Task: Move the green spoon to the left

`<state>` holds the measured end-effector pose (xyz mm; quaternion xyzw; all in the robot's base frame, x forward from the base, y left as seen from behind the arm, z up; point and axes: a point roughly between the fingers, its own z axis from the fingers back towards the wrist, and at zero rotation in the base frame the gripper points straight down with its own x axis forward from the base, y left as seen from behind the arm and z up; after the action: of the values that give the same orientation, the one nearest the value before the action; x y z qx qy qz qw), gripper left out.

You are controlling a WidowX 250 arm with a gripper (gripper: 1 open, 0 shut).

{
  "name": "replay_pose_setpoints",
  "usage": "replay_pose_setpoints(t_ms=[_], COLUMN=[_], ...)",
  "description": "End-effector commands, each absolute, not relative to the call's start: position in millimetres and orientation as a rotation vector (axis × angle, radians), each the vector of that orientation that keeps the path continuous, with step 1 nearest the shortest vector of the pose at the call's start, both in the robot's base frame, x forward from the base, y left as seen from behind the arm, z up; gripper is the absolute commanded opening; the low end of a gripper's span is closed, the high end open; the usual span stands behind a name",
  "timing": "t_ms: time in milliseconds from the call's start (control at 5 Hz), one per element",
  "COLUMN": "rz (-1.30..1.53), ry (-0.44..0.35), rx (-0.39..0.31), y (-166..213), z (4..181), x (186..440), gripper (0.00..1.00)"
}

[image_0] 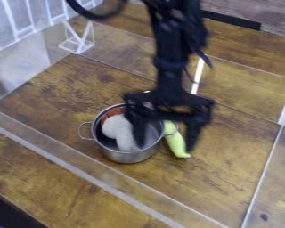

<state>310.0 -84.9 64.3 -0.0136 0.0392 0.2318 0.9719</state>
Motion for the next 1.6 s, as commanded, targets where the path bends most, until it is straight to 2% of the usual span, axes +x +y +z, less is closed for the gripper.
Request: replay_pose_setpoints(t_ms=[0, 200, 600, 1400], rz=[0.528, 0.590, 0.656, 0.701], ry=[-0.009, -0.027, -0.030, -0.030], rx=[-0.069, -0.069, -0.065, -0.059], y=[-110.0, -112.4, -102.8, -86.3], z=[67.4, 56.6, 51.8, 48.9], x=[332.7, 355.0, 371.3, 381.2], gripper=[1.00, 1.00, 1.00, 1.00])
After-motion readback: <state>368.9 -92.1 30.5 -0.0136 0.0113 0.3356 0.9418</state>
